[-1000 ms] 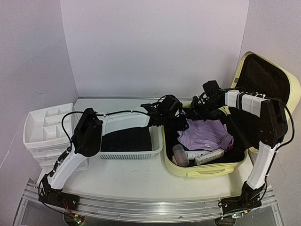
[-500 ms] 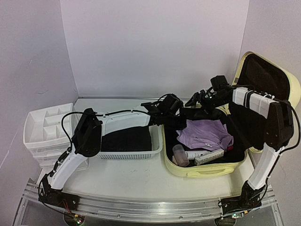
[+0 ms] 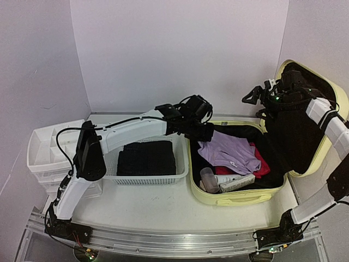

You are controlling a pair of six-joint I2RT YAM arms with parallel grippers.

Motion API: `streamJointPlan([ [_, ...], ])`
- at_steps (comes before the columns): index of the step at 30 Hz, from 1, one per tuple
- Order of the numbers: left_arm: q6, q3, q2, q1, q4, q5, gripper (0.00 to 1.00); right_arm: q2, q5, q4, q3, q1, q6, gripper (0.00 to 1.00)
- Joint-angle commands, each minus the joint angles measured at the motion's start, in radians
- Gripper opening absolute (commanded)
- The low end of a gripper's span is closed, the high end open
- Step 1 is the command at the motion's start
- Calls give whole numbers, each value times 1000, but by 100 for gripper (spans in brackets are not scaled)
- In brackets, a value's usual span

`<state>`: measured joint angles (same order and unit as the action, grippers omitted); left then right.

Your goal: Open, take out, and arrange the luggage

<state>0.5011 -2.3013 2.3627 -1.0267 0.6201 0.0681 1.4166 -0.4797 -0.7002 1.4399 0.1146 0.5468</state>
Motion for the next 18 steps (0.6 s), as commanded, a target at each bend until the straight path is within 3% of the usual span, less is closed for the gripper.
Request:
streamJointPlan([
  [1, -119, -63, -190, 18, 95, 86, 0, -11, 25, -38, -9, 3, -45, 98],
  [7, -195, 123, -369, 61, 131, 88, 0, -3, 11, -40, -26, 3, -40, 98],
  [18, -172, 617, -679, 252, 148, -40, 0, 1, -6, -44, -26, 3, -27, 98],
])
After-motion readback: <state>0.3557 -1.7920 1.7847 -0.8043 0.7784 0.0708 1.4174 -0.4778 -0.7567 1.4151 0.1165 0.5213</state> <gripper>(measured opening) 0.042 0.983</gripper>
